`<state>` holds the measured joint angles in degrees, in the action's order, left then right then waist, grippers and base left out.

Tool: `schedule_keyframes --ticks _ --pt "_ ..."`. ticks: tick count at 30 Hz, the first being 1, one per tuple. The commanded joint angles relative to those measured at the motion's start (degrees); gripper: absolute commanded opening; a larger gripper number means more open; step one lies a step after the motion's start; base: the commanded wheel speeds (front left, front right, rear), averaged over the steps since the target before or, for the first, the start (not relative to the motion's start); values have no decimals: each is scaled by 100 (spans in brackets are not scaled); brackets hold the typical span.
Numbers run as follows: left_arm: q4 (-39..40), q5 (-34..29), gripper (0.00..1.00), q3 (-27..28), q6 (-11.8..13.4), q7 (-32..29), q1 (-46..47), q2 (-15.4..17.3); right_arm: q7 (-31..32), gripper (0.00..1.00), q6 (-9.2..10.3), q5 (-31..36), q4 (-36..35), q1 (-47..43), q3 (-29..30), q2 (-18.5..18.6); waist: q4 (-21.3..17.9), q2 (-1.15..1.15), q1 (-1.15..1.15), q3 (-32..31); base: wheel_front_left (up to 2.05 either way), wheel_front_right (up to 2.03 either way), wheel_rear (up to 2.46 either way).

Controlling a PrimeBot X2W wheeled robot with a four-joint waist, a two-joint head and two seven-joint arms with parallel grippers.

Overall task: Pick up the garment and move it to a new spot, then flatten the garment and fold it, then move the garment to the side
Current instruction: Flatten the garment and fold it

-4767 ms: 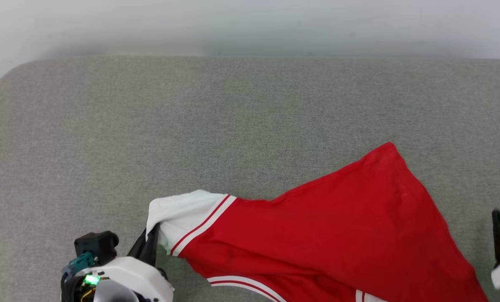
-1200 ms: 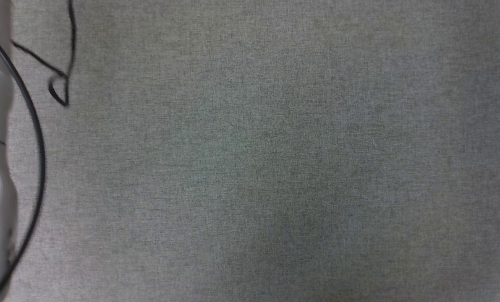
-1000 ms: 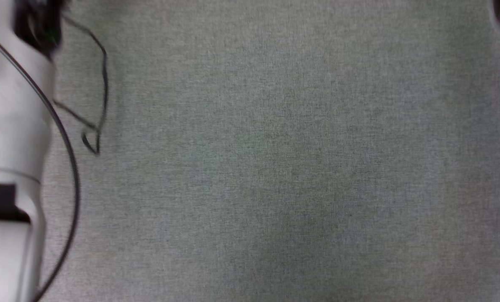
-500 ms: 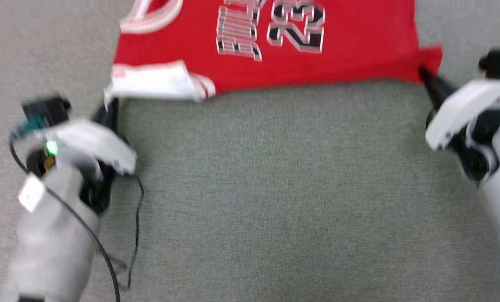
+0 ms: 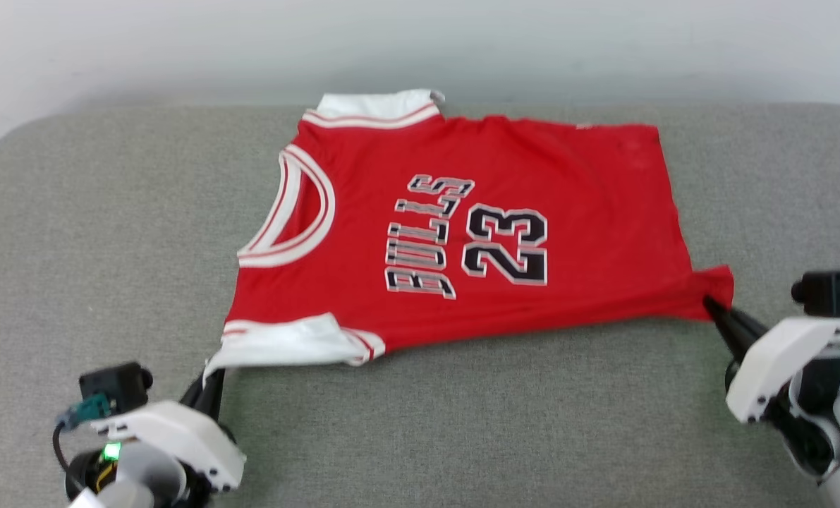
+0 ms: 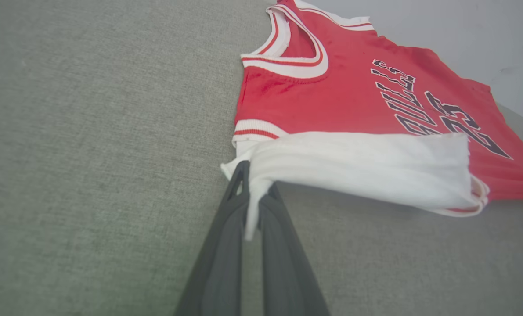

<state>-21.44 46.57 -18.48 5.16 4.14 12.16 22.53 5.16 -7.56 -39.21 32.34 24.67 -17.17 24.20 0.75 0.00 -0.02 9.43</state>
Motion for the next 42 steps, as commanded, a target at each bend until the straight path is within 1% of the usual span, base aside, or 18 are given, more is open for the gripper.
schedule_keyframes --ticks 1,5,9,12,15,17,20,24,26,27,33,39,42 --pt "352 60 0 80 218 -108 -383 130 66 0 14 99 -153 -341 160 29 38 0 2 -191 0 0 0" --pt "1214 151 0 118 641 -409 -1179 265 282 0 14 243 -595 -1072 533 -114 84 0 2 -391 0 0 0" --pt "1866 270 0 150 954 -677 -1788 383 480 0 14 467 -1105 -1803 1013 -304 146 0 2 -505 0 0 0" --pt "2244 345 0 176 1147 -858 -2157 457 682 0 14 642 -1504 -2309 1376 -500 193 0 2 -572 0 0 0" --pt "2582 399 0 179 1345 -1079 -2420 565 859 0 14 799 -1903 -2778 1794 -778 250 0 2 -596 0 0 0" --pt "2806 437 0 210 1438 -1177 -2525 618 981 0 14 912 -2172 -3033 2038 -962 275 0 2 -600 0 0 0" --pt "3094 393 0 249 1530 -1240 -2577 726 1181 0 14 1068 -2563 -3271 2247 -1192 273 0 2 -556 0 0 0" --pt "3230 309 0 269 1473 -1208 -2287 782 1407 0 14 1254 -2852 -3267 2405 -1346 259 0 2 -461 0 0 0" --pt "3177 293 0 245 1385 -1175 -2040 738 1459 0 14 1333 -2956 -3120 2461 -1381 260 0 2 -375 0 0 0" --pt "3177 293 0 245 1385 -1175 -2040 738 1459 0 14 1333 -2956 -3120 2461 -1381 260 0 2 -375 0 0 0" --pt "2609 221 0 115 1053 -1123 -1128 585 1554 0 13 1488 -2947 -2606 2390 -1339 213 0 2 -100 0 0 0" --pt "1898 148 0 76 755 -965 -279 451 1562 0 13 1533 -2773 -2086 2291 -1241 170 0 2 125 0 0 0" --pt "1570 122 0 -8 602 -993 63 403 1570 0 13 1534 -2652 -1858 2198 -1226 142 0 2 278 0 0 0"
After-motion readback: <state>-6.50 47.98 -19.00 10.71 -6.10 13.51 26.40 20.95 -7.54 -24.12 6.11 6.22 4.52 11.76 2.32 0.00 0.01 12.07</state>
